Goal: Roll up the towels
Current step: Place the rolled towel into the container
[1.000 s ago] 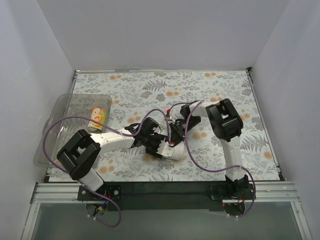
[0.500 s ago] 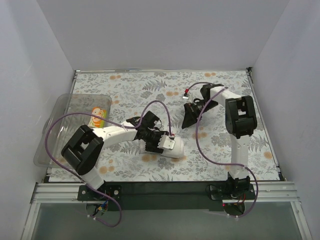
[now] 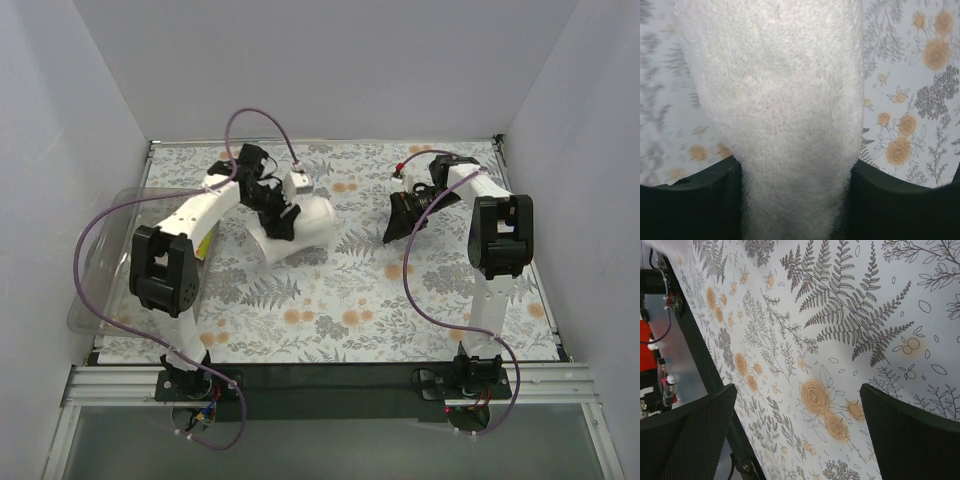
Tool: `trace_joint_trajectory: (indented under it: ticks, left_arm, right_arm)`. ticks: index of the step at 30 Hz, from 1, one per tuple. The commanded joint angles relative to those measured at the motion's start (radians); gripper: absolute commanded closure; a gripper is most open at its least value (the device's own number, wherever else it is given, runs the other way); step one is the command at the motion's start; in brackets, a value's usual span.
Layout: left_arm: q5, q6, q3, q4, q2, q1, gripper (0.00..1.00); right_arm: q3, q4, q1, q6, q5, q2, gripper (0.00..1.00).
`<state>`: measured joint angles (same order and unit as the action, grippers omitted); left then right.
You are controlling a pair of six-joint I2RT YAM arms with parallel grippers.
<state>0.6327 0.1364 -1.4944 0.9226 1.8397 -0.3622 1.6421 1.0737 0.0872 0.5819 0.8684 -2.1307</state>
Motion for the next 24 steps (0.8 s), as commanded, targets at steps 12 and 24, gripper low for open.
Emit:
trace_joint_trajectory:
  ticks: [12, 24]
  left_arm:
    - [0.013, -0.141, -0.276, 0.142, -0.161, 0.651, 1.0]
    - [-0.2, -0.073, 0.112, -0.097, -0.264, 0.884, 1.0]
  right_arm:
    - [-0.001, 0.08, 0.002, 0.015, -0.019, 0.069, 0.01]
    - [-0.065, 0.077, 0.002, 0.024, -0.009, 0.086, 0.02]
